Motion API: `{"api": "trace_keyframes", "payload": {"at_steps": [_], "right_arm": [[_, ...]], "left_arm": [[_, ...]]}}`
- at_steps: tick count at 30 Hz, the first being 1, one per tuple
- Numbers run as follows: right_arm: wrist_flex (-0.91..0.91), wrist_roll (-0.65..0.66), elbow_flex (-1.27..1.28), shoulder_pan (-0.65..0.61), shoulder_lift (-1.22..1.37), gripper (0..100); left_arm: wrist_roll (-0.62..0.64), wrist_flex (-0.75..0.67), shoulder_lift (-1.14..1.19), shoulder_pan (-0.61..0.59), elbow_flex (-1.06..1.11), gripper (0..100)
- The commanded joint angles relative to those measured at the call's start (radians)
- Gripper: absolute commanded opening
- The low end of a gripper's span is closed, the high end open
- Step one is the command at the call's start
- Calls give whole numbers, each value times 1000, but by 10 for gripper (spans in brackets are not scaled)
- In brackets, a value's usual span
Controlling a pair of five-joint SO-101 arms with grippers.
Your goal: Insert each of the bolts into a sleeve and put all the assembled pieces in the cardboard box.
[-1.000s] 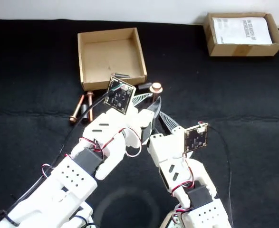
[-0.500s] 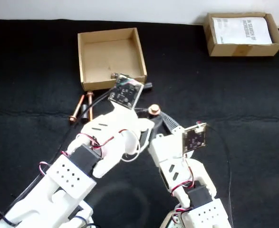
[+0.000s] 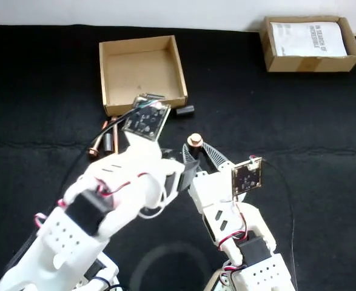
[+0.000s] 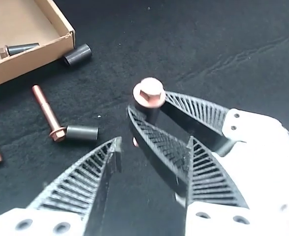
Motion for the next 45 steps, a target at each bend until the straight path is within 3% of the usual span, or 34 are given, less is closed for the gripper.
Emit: {"api": "trace_keyframes", "payload": {"at_steps": [1, 5, 12, 18, 24, 33, 45], "right_arm": [[-19, 12, -30, 13, -4, 7], [-13, 12, -84, 13, -2, 7], [96, 6, -280, 13, 70, 7], [234, 6, -615, 13, 340, 7], [447, 9, -989, 13, 633, 7], [808, 14, -1534, 13, 1058, 7], [1115, 325, -2193, 12, 1646, 8]], "left_arm": [[-9, 51, -91, 5, -38, 213], [-9, 126, -173, -12, -38, 200], [-29, 212, -280, -154, -36, 5], [-61, 232, -414, -255, 71, 13], [-101, 221, -602, -398, 317, 13], [-167, -132, -812, -608, 696, 13], [-166, -489, -794, -639, 957, 13]]}}
